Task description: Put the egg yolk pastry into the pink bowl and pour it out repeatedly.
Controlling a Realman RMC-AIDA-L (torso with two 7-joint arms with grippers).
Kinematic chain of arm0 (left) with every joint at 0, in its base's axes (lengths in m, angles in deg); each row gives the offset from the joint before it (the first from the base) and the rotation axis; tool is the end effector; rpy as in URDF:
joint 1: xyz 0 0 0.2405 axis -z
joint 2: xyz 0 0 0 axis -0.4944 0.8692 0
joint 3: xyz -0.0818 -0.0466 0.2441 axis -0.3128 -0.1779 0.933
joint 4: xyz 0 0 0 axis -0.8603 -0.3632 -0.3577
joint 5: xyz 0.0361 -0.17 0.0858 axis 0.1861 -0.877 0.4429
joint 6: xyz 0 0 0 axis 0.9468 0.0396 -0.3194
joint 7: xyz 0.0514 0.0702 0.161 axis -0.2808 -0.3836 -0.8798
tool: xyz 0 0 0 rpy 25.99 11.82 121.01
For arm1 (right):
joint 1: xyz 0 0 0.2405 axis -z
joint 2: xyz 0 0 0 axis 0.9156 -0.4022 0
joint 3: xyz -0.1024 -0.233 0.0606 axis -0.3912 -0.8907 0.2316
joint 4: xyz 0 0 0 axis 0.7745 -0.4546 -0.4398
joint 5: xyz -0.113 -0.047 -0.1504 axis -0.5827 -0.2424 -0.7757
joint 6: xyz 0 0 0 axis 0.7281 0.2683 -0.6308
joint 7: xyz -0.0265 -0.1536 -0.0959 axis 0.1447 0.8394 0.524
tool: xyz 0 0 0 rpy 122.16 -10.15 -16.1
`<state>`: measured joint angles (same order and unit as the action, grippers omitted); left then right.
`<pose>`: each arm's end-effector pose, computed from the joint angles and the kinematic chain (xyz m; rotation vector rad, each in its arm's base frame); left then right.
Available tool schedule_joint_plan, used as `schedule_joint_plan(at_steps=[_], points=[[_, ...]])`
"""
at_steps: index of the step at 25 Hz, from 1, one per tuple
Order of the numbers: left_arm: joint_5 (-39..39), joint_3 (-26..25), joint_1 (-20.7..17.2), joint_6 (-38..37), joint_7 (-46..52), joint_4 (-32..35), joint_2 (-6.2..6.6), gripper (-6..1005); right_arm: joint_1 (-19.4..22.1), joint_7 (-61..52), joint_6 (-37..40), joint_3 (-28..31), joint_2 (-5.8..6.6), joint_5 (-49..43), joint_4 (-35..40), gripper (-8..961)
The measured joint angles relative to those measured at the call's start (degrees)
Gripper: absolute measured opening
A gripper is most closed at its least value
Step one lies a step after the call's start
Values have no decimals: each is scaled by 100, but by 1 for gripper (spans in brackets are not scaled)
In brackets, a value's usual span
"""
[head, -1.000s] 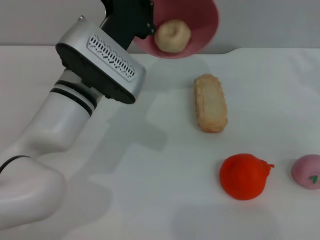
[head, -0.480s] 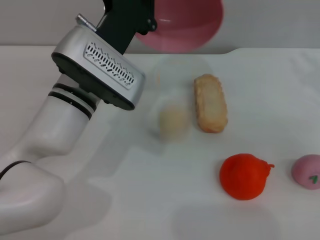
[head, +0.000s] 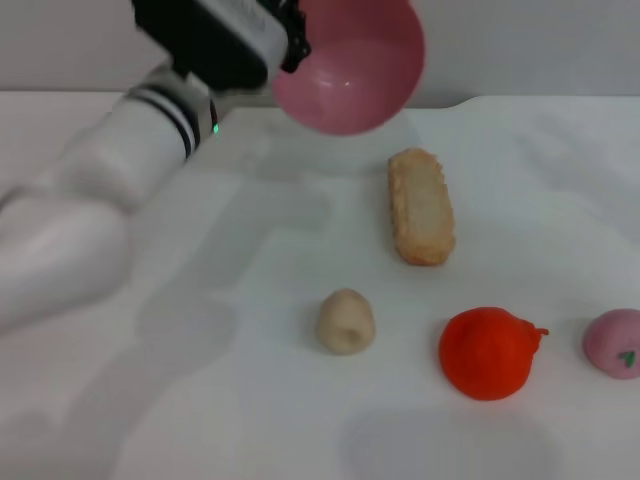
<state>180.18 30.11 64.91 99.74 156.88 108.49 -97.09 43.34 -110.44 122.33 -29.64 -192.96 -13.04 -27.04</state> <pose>-0.1393 0.4557 -0.0644 -1.9712 0.0167 -0.2995 0.1819 0.3842 0.0925 -2.0229 0.4795 1.3928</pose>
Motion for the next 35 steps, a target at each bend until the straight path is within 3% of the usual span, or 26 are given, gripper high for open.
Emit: schedule_joint_plan(at_steps=[4,8,9,10,12,16,18,20,23,31,35], points=[[-9,-1167,395,-1750,283,135,9,43,-74,-494,418,0,-6,-1039,980,561],[-17,-2739,966,-3780,188,116,18,43,-143,-1391,738,-12,-46,-2147,2354,561],[-17,-3346,1169,-4376,115,75,21,43,-190,-1670,841,-26,-52,-2455,2686,561],[-17,-3346,1169,-4376,115,75,21,43,-257,-1960,948,-51,-58,-2766,3012,560],[-18,-4417,1403,-5375,57,61,41,43,-453,-2538,1194,-160,-61,-3465,3524,560],[3,-5615,1586,-6553,66,60,139,43,-1045,-3710,1648,-562,-75,-5063,4048,560],[12,-6085,1529,-7162,199,56,272,43,-1329,-4041,1719,-868,-144,-5865,3978,560],[14,-6126,1478,-7297,250,56,317,43,-1516,-4268,1631,-1219,-224,-6521,3821,559],[26,-6136,1277,-7540,379,56,410,43,-1666,-4459,1219,-1774,-248,-7023,3421,559],[30,-6117,770,-7689,510,3,448,43,-1999,-4741,369,-2471,-251,-7249,2218,558],[32,-6098,698,-7826,510,0,450,43,-2260,-4865,187,-2724,-265,-7340,1508,558]])
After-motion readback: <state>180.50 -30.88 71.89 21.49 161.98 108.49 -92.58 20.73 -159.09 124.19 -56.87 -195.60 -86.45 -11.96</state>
